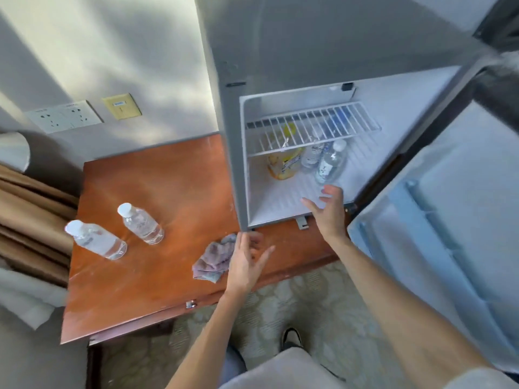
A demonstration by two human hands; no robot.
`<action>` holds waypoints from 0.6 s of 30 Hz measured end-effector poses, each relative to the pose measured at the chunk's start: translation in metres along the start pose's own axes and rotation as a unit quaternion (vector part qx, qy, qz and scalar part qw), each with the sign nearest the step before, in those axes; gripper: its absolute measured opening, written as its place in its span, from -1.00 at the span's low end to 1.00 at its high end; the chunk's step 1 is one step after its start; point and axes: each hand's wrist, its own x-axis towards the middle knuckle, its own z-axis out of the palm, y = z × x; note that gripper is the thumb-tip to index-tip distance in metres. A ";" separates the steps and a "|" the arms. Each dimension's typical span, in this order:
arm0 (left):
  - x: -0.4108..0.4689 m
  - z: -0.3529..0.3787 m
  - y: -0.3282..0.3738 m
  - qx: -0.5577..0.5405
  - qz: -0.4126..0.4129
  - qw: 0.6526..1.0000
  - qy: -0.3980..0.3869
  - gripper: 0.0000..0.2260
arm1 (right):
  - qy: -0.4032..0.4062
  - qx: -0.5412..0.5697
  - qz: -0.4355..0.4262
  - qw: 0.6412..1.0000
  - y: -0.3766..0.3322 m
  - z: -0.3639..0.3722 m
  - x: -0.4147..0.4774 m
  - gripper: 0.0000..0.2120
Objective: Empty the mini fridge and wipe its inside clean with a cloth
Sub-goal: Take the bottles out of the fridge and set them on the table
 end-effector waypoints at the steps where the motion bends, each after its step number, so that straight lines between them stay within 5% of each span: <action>1: 0.010 0.010 0.015 -0.005 0.008 1.000 0.003 -0.72 | 0.030 0.000 0.001 1.000 0.001 -0.010 0.017 -0.32; 7: 0.049 0.047 0.082 -0.032 0.029 0.999 0.020 -0.67 | 0.049 0.040 0.056 0.996 -0.012 -0.024 0.104 -0.03; 18: 0.146 0.025 0.105 0.107 -0.035 0.993 0.021 -0.30 | 0.053 0.057 0.048 0.996 0.013 0.001 0.145 -0.13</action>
